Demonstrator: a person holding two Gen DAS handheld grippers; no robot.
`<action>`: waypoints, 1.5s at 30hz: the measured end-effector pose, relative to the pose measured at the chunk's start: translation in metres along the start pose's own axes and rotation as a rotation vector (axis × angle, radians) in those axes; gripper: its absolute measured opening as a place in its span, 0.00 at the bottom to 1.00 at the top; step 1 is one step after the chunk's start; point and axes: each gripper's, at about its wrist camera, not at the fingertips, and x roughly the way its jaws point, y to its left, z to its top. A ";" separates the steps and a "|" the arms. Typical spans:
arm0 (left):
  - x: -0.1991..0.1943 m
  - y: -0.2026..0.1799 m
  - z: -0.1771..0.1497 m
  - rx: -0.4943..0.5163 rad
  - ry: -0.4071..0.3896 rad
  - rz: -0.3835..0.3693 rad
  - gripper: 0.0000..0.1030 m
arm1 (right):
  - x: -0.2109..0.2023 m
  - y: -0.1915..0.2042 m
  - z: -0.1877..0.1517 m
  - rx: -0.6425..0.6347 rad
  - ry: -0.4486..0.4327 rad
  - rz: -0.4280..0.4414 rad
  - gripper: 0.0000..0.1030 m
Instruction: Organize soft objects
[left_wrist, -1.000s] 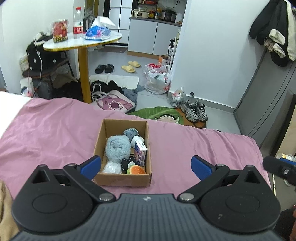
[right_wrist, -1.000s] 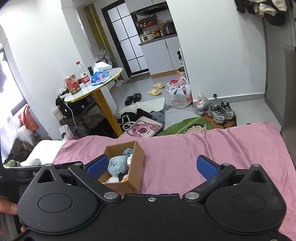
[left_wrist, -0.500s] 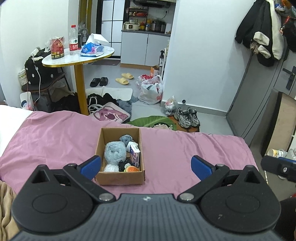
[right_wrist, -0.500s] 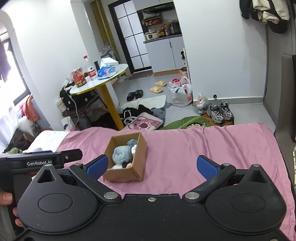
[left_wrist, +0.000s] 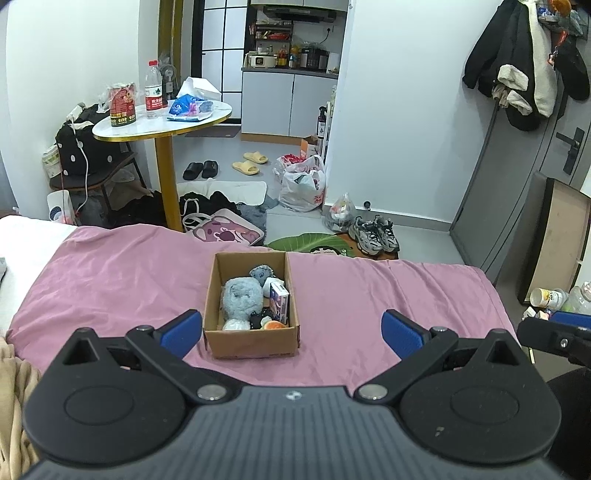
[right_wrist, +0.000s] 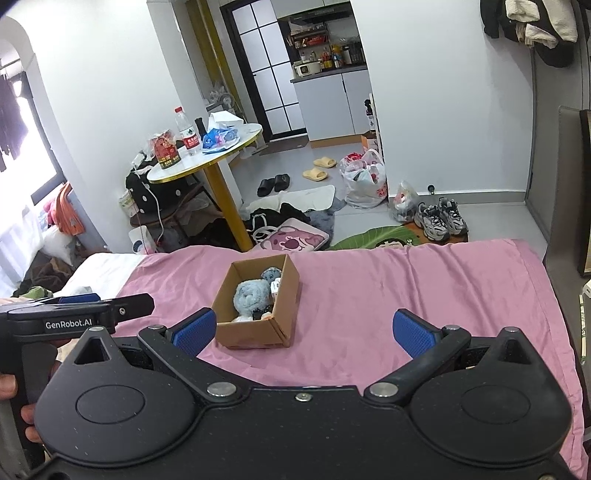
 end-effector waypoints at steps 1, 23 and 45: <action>0.000 0.000 0.000 0.002 0.001 -0.001 1.00 | -0.001 0.000 -0.001 -0.002 -0.002 0.004 1.00; -0.016 -0.006 -0.008 0.036 -0.004 -0.001 1.00 | -0.002 0.001 -0.004 -0.013 -0.003 0.028 1.00; -0.020 -0.002 -0.005 0.044 -0.004 0.002 1.00 | -0.009 0.004 -0.006 -0.025 -0.015 0.060 1.00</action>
